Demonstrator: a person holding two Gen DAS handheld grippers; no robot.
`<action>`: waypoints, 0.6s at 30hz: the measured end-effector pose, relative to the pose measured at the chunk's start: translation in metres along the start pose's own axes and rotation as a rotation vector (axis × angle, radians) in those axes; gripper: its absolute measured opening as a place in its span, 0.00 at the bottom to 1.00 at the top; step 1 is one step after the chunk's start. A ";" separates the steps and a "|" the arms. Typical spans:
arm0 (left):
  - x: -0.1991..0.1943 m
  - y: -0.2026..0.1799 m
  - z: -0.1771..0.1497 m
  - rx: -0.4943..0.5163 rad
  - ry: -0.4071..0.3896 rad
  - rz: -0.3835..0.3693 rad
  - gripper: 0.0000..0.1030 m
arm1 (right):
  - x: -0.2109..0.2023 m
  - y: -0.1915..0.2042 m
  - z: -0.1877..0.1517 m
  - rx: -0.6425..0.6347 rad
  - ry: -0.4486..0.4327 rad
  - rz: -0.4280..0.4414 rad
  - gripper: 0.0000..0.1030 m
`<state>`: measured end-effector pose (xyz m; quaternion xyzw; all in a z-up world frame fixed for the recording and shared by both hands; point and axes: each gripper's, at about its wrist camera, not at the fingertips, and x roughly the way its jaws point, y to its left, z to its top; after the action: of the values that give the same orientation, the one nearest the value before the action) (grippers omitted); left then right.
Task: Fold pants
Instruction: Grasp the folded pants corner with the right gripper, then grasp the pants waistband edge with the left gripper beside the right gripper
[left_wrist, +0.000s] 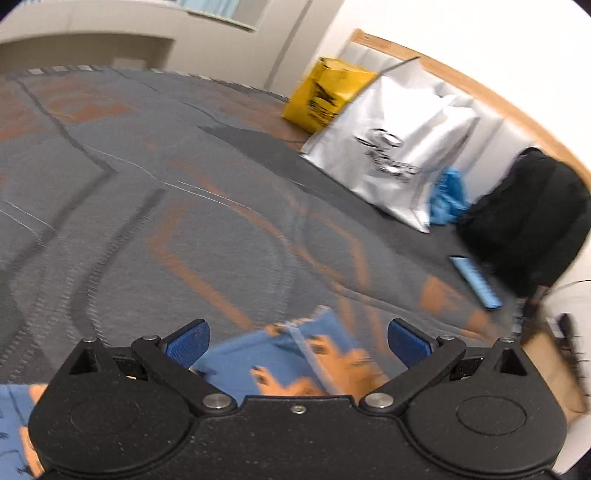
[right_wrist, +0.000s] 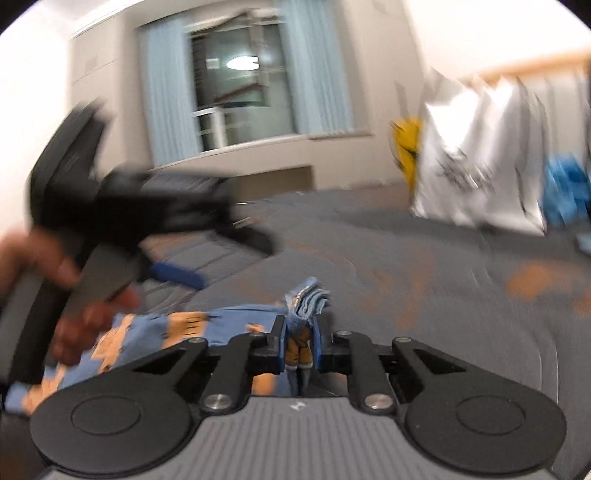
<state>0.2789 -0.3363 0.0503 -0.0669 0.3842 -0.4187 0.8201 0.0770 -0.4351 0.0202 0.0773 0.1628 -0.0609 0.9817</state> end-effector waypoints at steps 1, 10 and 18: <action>0.000 -0.001 0.000 -0.007 0.017 -0.021 0.99 | -0.001 0.012 0.000 -0.052 -0.005 0.008 0.15; 0.015 0.014 -0.014 -0.085 0.124 -0.031 0.77 | -0.004 0.078 -0.013 -0.347 -0.015 0.006 0.15; 0.003 0.032 -0.021 -0.163 0.103 -0.040 0.14 | -0.001 0.085 -0.014 -0.381 -0.004 -0.005 0.15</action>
<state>0.2859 -0.3140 0.0199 -0.1194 0.4572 -0.4051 0.7827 0.0842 -0.3497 0.0182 -0.1107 0.1694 -0.0315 0.9788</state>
